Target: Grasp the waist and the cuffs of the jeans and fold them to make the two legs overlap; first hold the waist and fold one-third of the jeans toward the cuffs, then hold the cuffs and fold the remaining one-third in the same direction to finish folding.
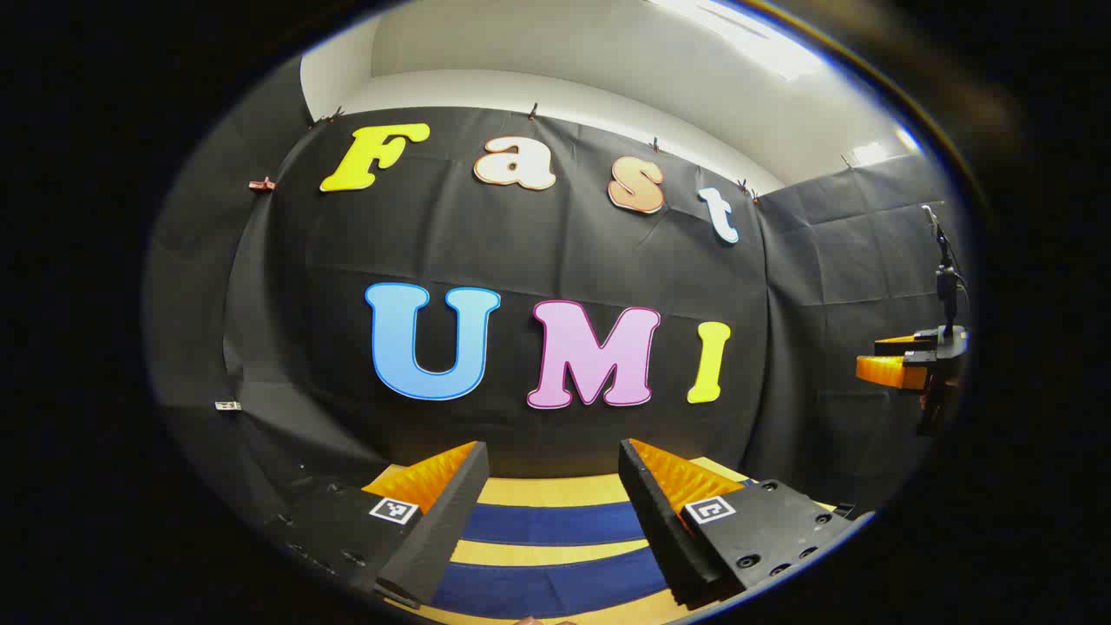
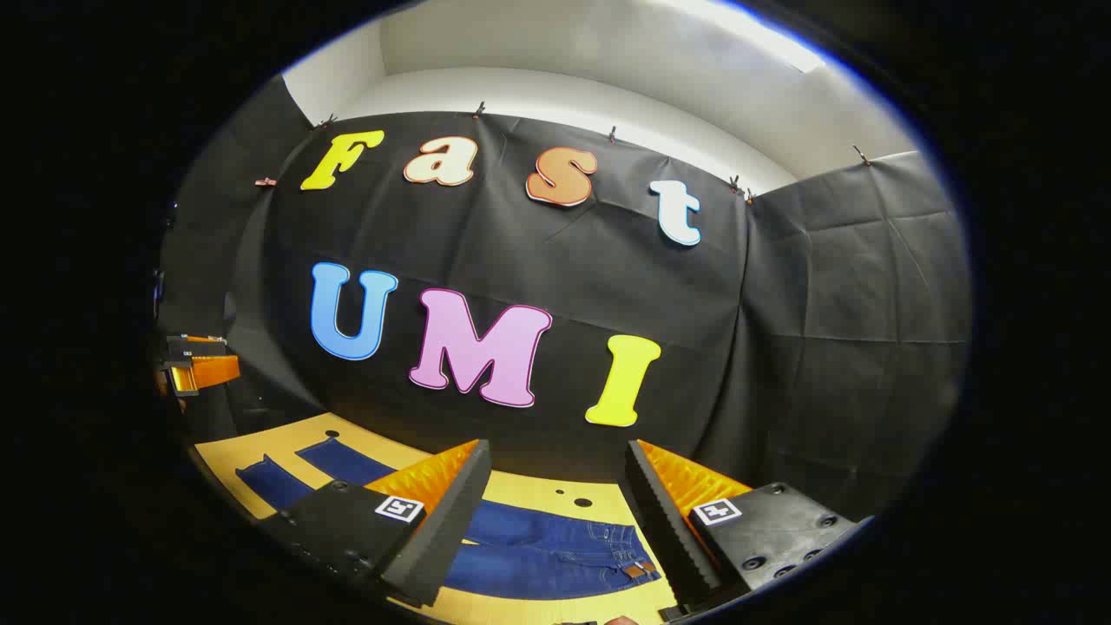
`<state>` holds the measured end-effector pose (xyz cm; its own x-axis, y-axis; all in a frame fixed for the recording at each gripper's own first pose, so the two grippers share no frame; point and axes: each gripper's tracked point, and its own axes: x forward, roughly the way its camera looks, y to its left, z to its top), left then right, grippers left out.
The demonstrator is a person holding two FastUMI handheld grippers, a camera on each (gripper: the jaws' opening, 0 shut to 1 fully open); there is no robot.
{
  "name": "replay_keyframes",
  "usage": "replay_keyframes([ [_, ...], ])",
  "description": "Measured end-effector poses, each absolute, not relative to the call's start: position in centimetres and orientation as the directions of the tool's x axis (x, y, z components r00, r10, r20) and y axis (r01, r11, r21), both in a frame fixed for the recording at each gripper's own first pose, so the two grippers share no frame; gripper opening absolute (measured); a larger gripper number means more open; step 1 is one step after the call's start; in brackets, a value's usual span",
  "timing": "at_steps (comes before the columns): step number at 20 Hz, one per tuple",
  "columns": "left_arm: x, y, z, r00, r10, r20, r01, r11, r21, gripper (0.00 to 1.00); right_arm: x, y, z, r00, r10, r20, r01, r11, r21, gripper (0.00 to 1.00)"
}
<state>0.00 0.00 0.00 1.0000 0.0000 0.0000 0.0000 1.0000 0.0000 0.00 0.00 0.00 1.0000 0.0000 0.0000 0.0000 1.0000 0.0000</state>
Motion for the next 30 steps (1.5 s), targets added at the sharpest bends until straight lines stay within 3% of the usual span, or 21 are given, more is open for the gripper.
replay_keyframes([
  [17, -1.4, 1.4, 0.1, 1.000, 0.001, 0.010, -0.002, 0.999, 0.045, 0.96, 0.6, 2.1, -1.0, 0.999, 0.025, -0.034, -0.026, 0.999, -0.024, 0.96],
  [22, -2.2, 3.4, -3.2, 0.996, -0.034, -0.080, 0.046, 0.987, 0.152, 0.95, 1.9, 0.5, -3.9, 0.996, 0.025, -0.086, -0.037, 0.990, -0.137, 0.96],
  [27, -2.4, 7.3, -10.3, 0.965, -0.073, -0.251, 0.158, 0.929, 0.336, 0.94, 2.6, -2.0, -13.1, 0.953, 0.040, -0.299, -0.129, 0.951, -0.282, 0.96],
  [30, -2.0, 7.8, -16.5, 0.902, -0.132, -0.412, 0.284, 0.899, 0.333, 0.94, 3.5, -2.2, -19.5, 0.897, 0.081, -0.435, -0.226, 0.929, -0.294, 0.96],
])
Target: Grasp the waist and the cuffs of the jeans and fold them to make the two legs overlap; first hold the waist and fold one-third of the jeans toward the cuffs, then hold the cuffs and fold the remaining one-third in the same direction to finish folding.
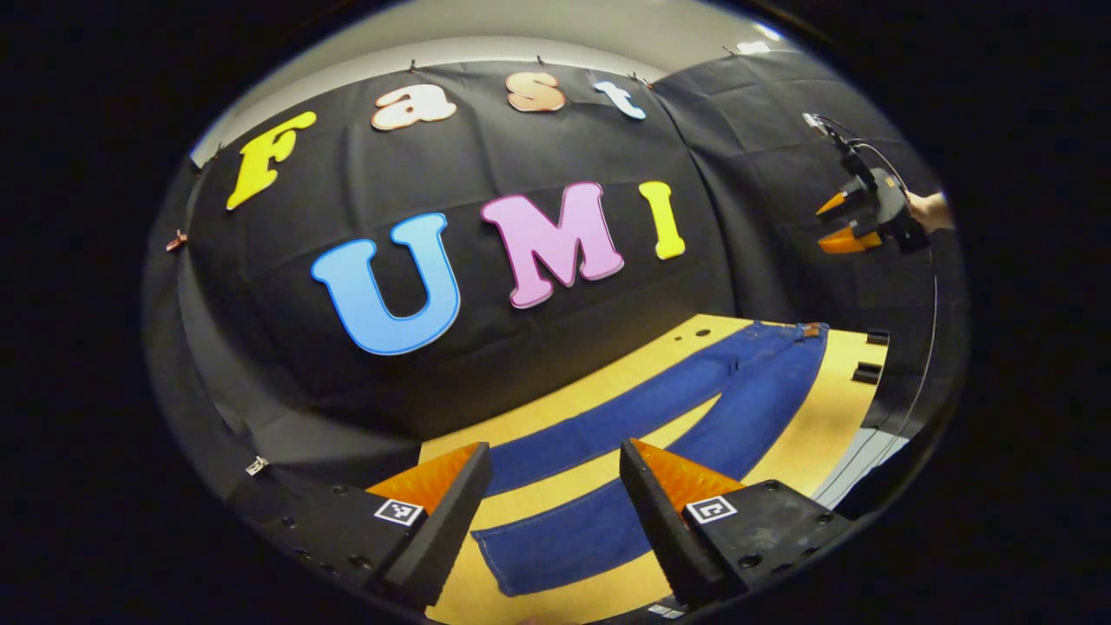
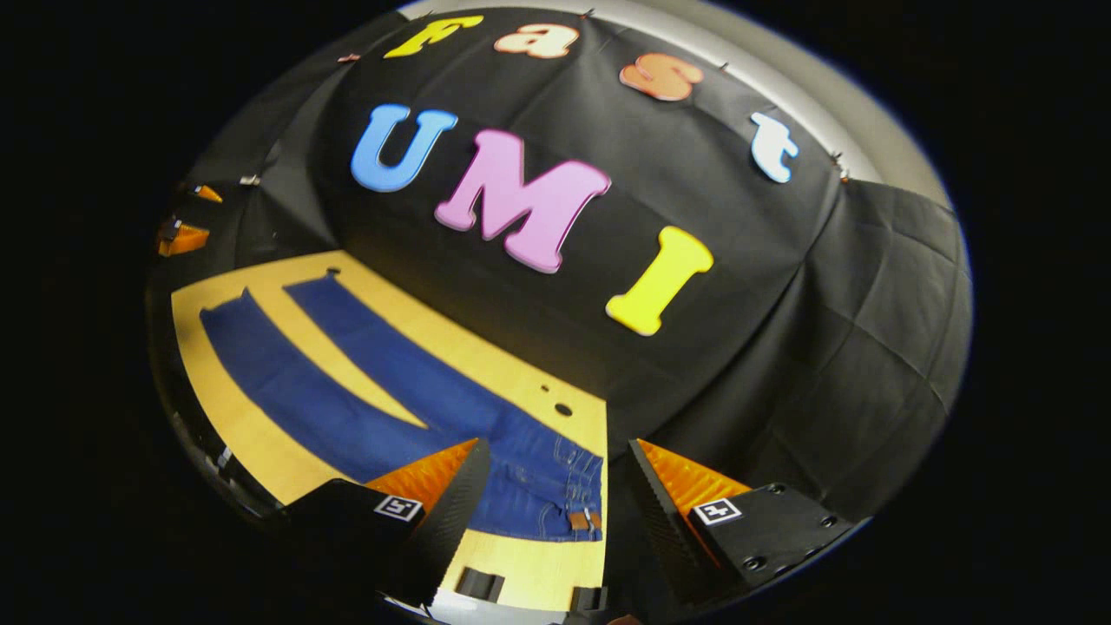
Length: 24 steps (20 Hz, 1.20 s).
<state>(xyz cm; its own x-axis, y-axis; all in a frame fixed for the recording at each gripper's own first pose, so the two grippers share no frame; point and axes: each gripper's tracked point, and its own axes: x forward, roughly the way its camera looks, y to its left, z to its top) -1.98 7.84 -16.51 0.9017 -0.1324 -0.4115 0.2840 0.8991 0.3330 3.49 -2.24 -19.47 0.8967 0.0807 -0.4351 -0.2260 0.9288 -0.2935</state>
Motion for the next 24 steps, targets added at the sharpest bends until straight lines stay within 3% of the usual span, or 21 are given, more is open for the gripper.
replay_keyframes([
  [5, -1.9, 8.8, -26.8, 0.711, -0.164, -0.684, 0.490, 0.813, 0.315, 0.95, 7.5, -3.2, -28.6, 0.806, 0.149, -0.574, -0.363, 0.889, -0.279, 0.97],
  [10, -3.8, 10.4, -36.3, 0.402, -0.139, -0.905, 0.735, 0.638, 0.228, 0.98, 10.1, -5.1, -37.9, 0.673, 0.204, -0.711, -0.527, 0.807, -0.267, 0.97],
  [18, -6.0, 10.5, -41.5, 0.108, 0.009, -0.994, 0.884, 0.457, 0.100, 0.98, 12.1, -7.7, -43.5, 0.514, 0.250, -0.821, -0.644, 0.744, -0.177, 0.97],
  [19, -6.3, 9.6, -42.0, 0.107, -0.021, -0.994, 0.894, 0.440, 0.087, 1.00, 11.9, -8.0, -43.9, 0.498, 0.253, -0.829, -0.656, 0.736, -0.169, 0.97],
  [20, -6.5, 9.8, -42.2, 0.092, -0.008, -0.996, 0.899, 0.431, 0.079, 0.93, 11.3, -8.5, -44.4, 0.479, 0.252, -0.841, -0.674, 0.719, -0.169, 0.97],
  [24, -7.0, 12.2, -43.1, 0.047, 0.001, -0.999, 0.920, 0.389, 0.043, 0.96, 8.1, -10.2, -47.6, 0.357, 0.222, -0.908, -0.796, 0.581, -0.170, 0.96],
])
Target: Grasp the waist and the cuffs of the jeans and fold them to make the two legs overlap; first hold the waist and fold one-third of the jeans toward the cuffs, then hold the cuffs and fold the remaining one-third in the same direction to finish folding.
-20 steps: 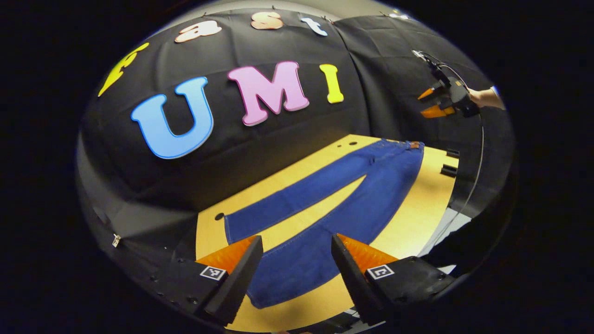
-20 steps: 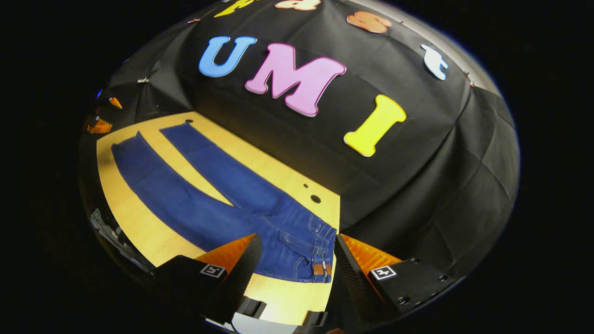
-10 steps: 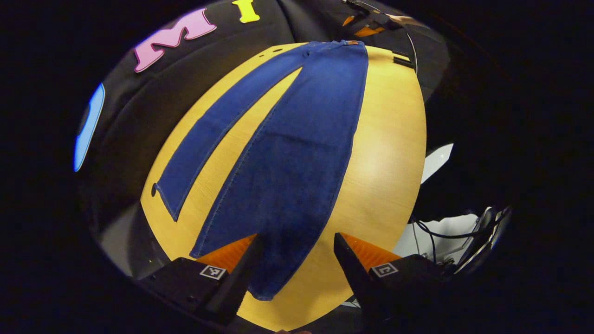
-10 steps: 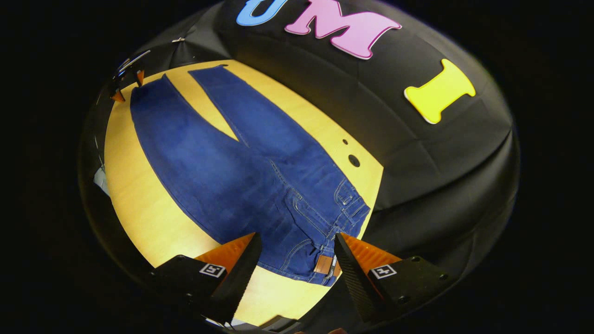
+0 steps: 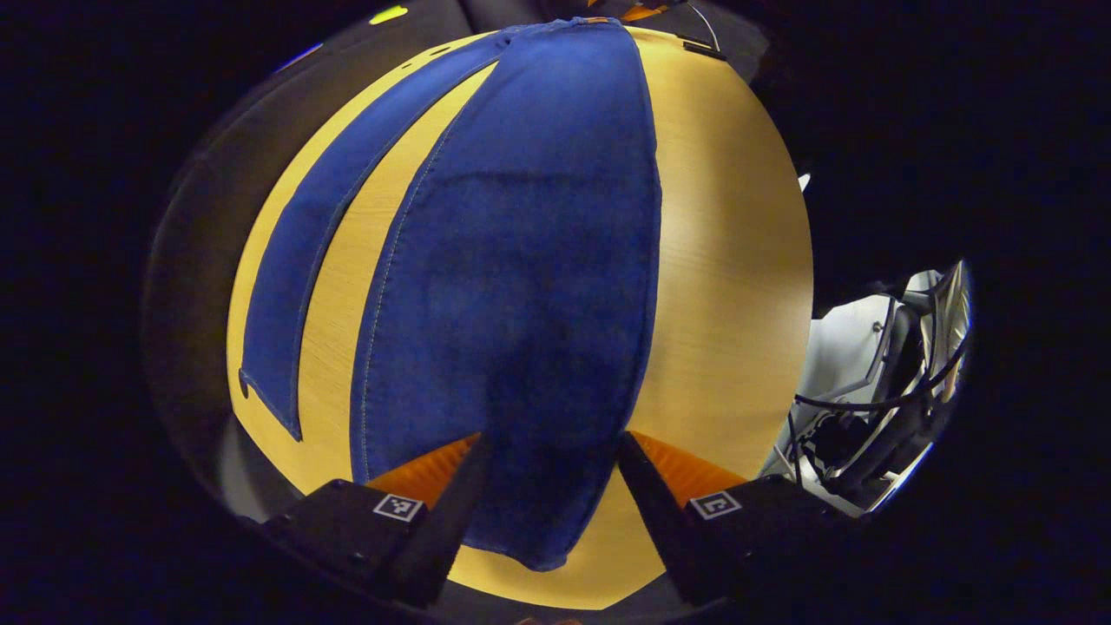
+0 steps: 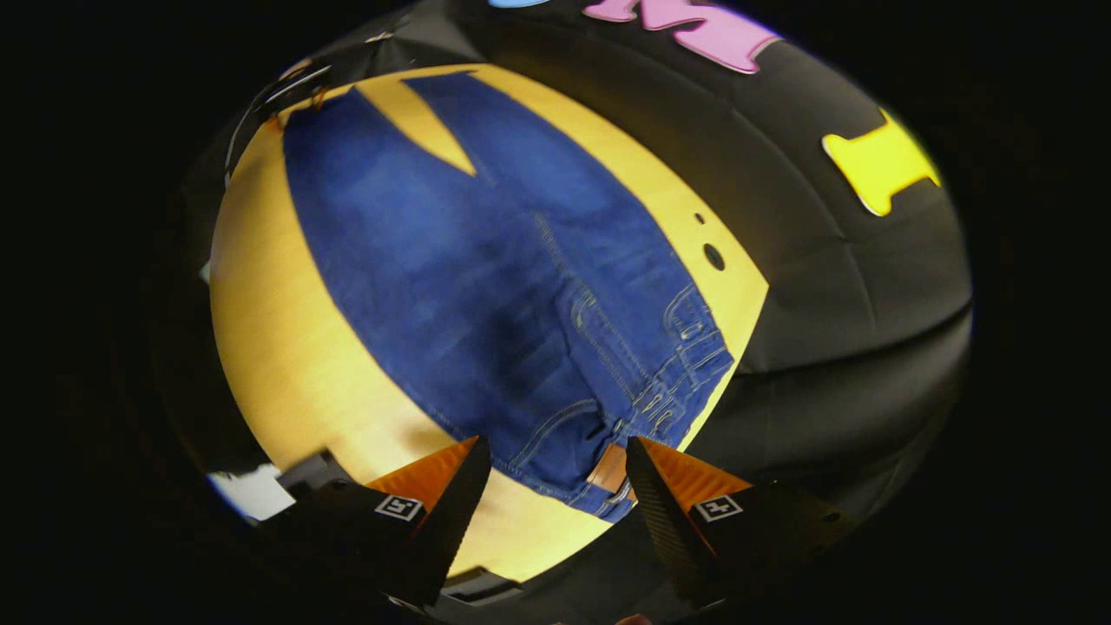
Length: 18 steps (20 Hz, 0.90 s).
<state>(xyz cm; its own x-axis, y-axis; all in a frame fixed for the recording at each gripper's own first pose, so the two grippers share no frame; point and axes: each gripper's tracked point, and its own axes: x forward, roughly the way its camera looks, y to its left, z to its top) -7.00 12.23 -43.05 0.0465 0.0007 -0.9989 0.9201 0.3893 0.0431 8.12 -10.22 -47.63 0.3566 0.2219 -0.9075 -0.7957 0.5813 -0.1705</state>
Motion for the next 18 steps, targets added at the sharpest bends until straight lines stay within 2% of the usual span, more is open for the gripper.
replay_keyframes([
  [4, -6.3, 11.5, -43.4, -0.011, -0.027, -1.000, 0.955, 0.296, -0.018, 0.95, 6.2, -9.2, -51.2, 0.186, 0.194, -0.963, -0.871, 0.485, -0.071, 0.94],
  [6, -6.5, 11.6, -43.3, -0.036, -0.027, -0.999, 0.940, 0.338, -0.043, 0.95, 6.2, -8.8, -52.5, 0.125, 0.178, -0.976, -0.895, 0.445, -0.034, 0.96],
  [8, -6.5, 11.7, -43.3, -0.061, -0.032, -0.998, 0.924, 0.377, -0.069, 0.94, 5.6, -8.4, -53.1, 0.051, 0.172, -0.984, -0.885, 0.465, 0.036, 0.98],
  [9, -6.4, 11.4, -43.4, -0.059, -0.033, -0.998, 0.926, 0.371, -0.067, 0.94, 5.3, -8.3, -53.1, 0.016, 0.168, -0.986, -0.871, 0.486, 0.069, 0.84],
  [10, -6.5, 11.6, -43.5, -0.061, -0.025, -0.998, 0.929, 0.364, -0.066, 0.92, 5.6, -8.2, -53.1, 0.007, 0.172, -0.985, -0.858, 0.508, 0.082, 0.83],
  [11, -6.5, 11.4, -43.4, -0.054, -0.029, -0.998, 0.929, 0.365, -0.061, 0.90, 6.1, -8.3, -53.4, 0.004, 0.163, -0.987, -0.838, 0.539, 0.086, 0.74],
  [12, -5.7, 11.4, -43.5, -0.023, -0.031, -0.999, 0.927, 0.374, -0.033, 0.63, 7.1, -8.5, -53.3, 0.037, 0.141, -0.989, -0.815, 0.577, 0.052, 0.71],
  [13, -5.0, 11.4, -43.5, 0.029, -0.039, -0.999, 0.923, 0.385, 0.012, 0.37, 8.0, -8.4, -53.4, 0.061, 0.144, -0.988, -0.785, 0.618, 0.042, 0.42],
  [14, -4.9, 11.4, -43.8, 0.034, -0.042, -0.999, 0.911, 0.411, 0.014, 0.10, 7.6, -8.7, -53.5, 0.040, 0.137, -0.990, -0.745, 0.664, 0.062, 0.13],
  [18, -4.8, 11.2, -43.4, -0.028, -0.074, -0.997, 0.814, 0.577, -0.066, 0.06, 8.2, -8.8, -52.6, -0.010, 0.155, -0.988, -0.632, 0.764, 0.126, 0.14],
])
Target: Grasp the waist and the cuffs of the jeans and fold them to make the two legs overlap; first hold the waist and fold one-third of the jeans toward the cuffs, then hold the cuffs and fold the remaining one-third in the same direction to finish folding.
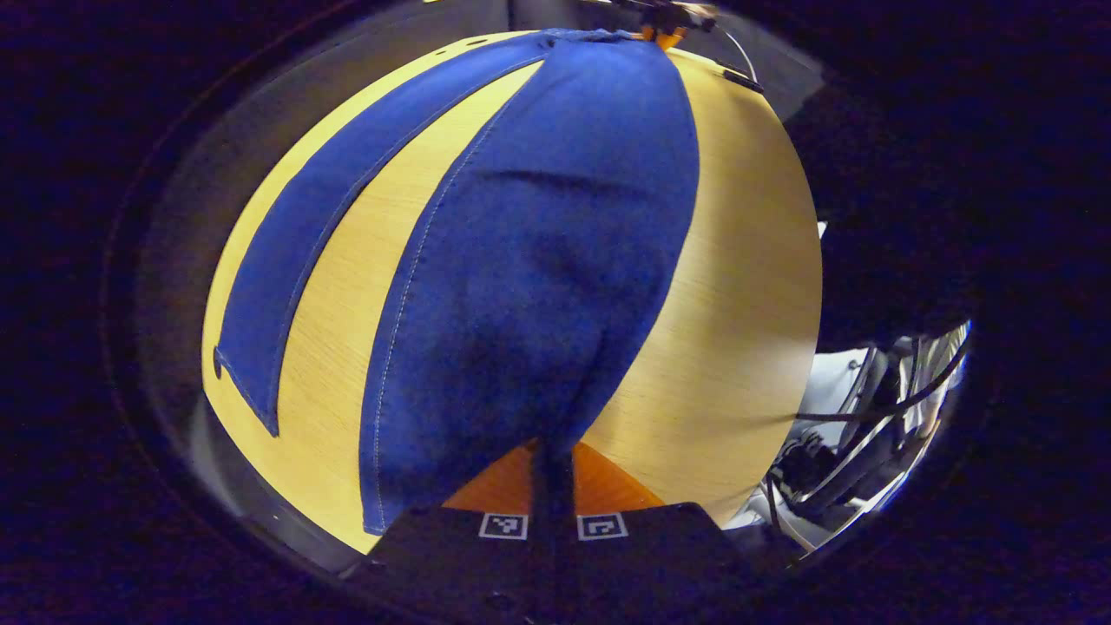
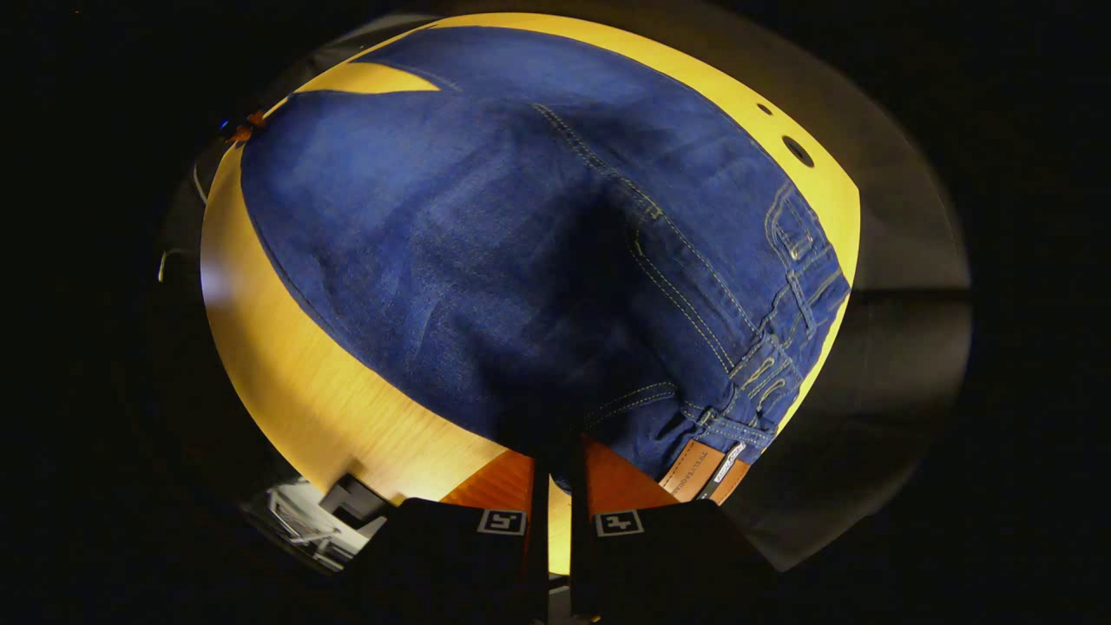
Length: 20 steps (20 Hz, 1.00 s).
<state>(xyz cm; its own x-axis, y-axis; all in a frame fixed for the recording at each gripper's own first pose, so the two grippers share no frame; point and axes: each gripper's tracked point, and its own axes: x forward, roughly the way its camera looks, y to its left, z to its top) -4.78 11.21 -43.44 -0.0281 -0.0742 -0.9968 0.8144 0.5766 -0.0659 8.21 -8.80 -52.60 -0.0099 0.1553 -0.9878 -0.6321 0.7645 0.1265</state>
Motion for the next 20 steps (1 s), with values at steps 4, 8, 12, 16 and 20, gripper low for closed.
replay_keyframes([
  [4, -2.2, 12.1, -40.5, 0.020, -0.135, -0.991, 0.756, 0.651, -0.074, 0.06, 10.0, -8.3, -49.5, 0.049, 0.293, -0.955, -0.455, 0.857, 0.239, 0.05],
  [8, 2.7, 13.0, -37.0, 0.153, -0.173, -0.973, 0.638, 0.769, -0.036, 0.06, 15.1, -7.9, -43.5, 0.241, 0.399, -0.885, -0.239, 0.908, 0.345, 0.05],
  [12, 10.4, 13.3, -33.7, 0.274, -0.153, -0.949, 0.507, 0.862, 0.007, 0.06, 21.4, -8.9, -40.9, 0.409, 0.392, -0.824, -0.094, 0.916, 0.389, 0.04],
  [16, 20.4, 15.0, -31.9, 0.392, -0.073, -0.917, 0.356, 0.931, 0.078, 0.06, 29.7, -9.0, -41.4, 0.535, 0.357, -0.765, 0.048, 0.892, 0.450, 0.04],
  [20, 28.7, 19.9, -36.5, 0.444, 0.131, -0.887, 0.201, 0.950, 0.241, 0.09, 36.9, -8.6, -45.9, 0.587, 0.259, -0.767, 0.141, 0.900, 0.412, 0.04],
])
